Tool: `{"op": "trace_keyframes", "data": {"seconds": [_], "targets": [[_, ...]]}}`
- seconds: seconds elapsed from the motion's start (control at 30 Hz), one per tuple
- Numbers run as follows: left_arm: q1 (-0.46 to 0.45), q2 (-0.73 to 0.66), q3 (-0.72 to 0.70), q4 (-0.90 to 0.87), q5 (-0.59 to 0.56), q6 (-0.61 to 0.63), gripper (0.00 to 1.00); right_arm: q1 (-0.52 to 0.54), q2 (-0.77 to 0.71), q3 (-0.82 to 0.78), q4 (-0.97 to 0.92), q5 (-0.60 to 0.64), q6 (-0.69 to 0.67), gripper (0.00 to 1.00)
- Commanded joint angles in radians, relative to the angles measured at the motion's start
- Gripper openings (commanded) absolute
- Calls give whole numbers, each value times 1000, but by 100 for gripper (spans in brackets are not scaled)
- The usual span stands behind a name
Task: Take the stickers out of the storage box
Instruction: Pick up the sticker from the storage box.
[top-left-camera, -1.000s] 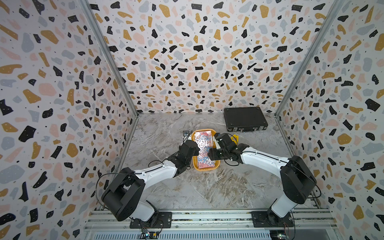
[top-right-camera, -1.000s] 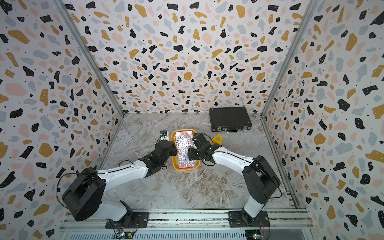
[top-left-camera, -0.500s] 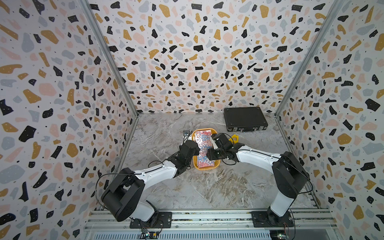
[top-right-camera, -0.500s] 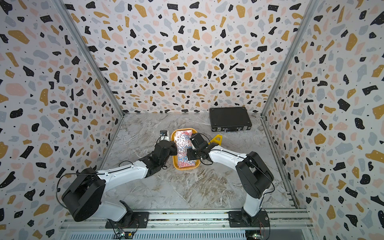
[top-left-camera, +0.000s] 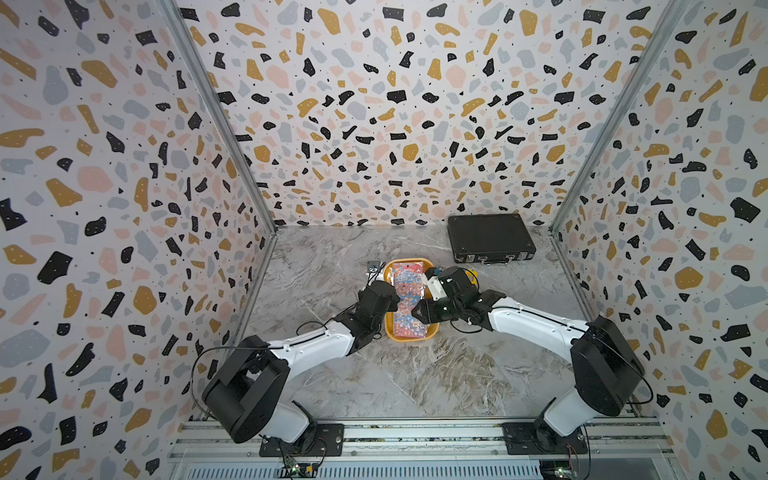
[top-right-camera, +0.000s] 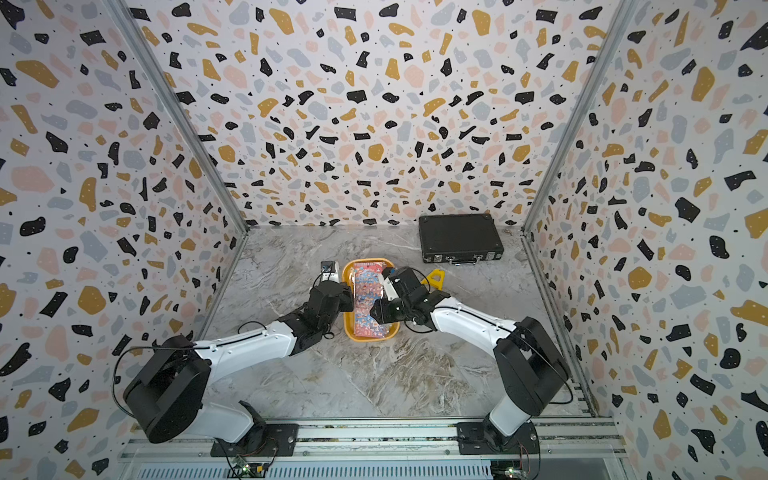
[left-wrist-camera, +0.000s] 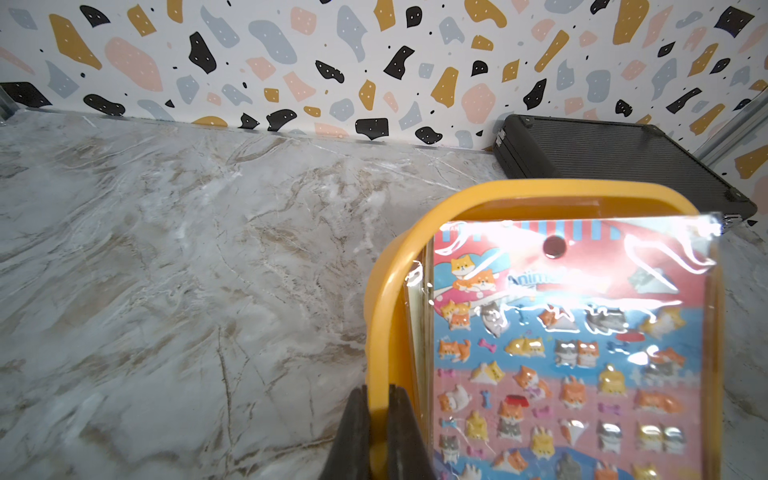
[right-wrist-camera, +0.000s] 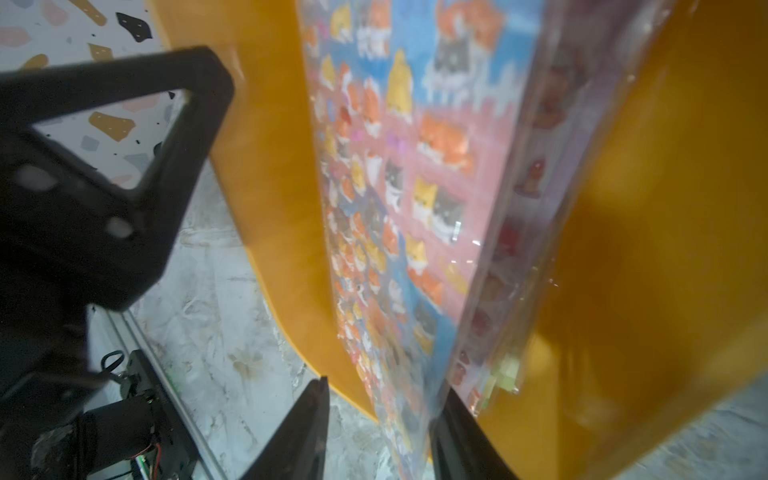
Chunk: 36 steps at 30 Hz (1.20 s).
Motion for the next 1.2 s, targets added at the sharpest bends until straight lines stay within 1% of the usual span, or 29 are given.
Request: {"op": "trace_keyframes", "data": {"seconds": [0.0,0.1,0.17,0.23,0.3,0.33,0.43,0.53,0.63,0.67,0.77,0.83,0.97,1.07,1.17], "targets": [[-6,-1,28,19,-16,11,0,-10,-34,9,-39,-66,-6,42],[-7,1,33,9,-16,9,0,-21,-26,12,-67,-69,12,37],[-7,3,31,9,-18,8,0,-26,-16,25,-108,-42,6,30],[-6,2,34,5,-20,6,0,-33,-12,27,-123,-16,5,20],[-6,4,37,1,-20,7,0,-37,-11,19,-115,-22,10,12],[-7,7,40,-4,-21,6,0,-37,-11,20,-116,-16,11,10],[-6,12,45,-15,-23,0,0,-37,-7,23,-130,15,5,10],[-7,15,53,-26,-20,-5,0,-37,-5,17,-107,8,8,8],[-7,17,58,-35,-23,-11,0,-37,-8,4,-58,-29,19,11],[-7,17,59,-38,-24,-11,0,-37,-11,5,-55,-32,18,13],[-7,20,63,-47,-29,-11,0,-37,-27,0,-51,-13,16,14],[-7,21,67,-52,-29,-11,0,-37,-41,-20,-17,-24,21,20],[-6,28,69,-48,-15,-18,0,-37,-22,-25,50,-95,39,25],[-6,29,70,-51,-16,-18,0,-37,7,-12,71,-136,50,26],[-6,25,67,-52,-23,-18,0,-37,14,-30,151,-184,73,27]]}}
